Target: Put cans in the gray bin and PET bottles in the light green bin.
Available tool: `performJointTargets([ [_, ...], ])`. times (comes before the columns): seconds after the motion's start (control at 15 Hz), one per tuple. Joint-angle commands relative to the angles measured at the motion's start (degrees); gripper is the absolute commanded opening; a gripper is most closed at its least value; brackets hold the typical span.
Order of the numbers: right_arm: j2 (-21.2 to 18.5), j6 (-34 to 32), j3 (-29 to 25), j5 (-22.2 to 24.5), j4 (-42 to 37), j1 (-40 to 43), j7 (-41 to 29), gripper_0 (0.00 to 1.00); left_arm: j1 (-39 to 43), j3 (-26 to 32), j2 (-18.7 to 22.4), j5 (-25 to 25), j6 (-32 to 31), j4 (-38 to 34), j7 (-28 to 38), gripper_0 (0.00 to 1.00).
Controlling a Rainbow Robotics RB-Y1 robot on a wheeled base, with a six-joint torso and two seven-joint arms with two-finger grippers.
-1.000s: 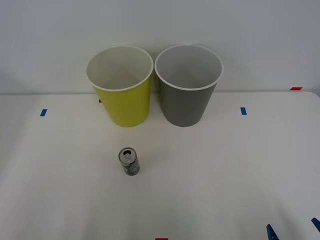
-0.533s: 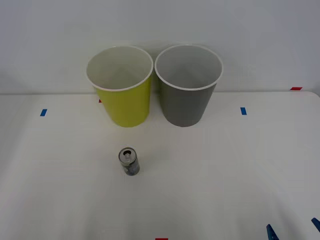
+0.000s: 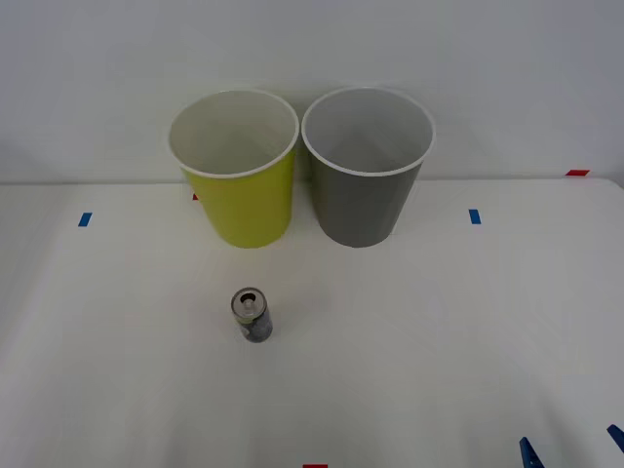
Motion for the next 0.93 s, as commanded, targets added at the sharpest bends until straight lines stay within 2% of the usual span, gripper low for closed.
performJointTargets([
  [0.07, 0.00, 0.00, 0.00, 0.00, 0.00, 0.00, 0.00, 1.00, 0.00, 0.00, 0.00, 0.00, 0.00, 0.00, 0.00, 1.00],
  [0.93, 0.00, 0.00, 0.00, 0.00, 0.00, 0.00, 0.00, 1.00, 0.00, 0.00, 0.00, 0.00, 0.00, 0.00, 0.00, 1.00],
])
